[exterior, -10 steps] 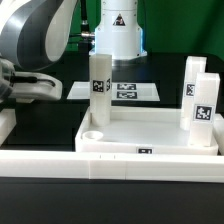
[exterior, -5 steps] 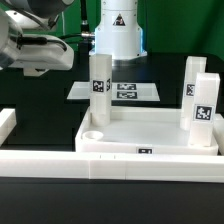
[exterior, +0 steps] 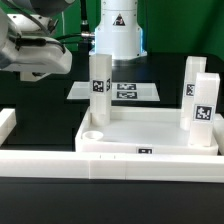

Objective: Assemble desk

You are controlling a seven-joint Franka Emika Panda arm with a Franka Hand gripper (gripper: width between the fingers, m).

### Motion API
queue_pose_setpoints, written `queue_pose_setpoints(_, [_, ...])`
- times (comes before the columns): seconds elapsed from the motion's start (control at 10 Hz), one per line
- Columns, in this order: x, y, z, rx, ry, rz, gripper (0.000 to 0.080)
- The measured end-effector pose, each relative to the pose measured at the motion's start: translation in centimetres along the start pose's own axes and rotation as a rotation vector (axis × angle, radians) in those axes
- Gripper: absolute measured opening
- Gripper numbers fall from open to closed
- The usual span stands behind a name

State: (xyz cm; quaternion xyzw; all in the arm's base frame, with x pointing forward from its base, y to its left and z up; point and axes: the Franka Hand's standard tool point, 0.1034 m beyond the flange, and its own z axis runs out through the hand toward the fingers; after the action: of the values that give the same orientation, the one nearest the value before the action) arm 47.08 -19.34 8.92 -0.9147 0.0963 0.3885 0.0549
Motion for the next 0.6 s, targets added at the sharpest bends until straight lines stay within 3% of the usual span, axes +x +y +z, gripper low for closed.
queue_pose_setpoints(0.2, [-1.0,-1.4,-3.3,-0.001,0.105,-0.016,0.0288])
queue_pose_setpoints(0.3, [-0.5,-1.8,-4.8,-0.018,0.19,-0.032,0.0288])
queue_pose_setpoints(0.6, [0.5,-1.4,-5.6,-0.037,0.419,-0.035,0.0288])
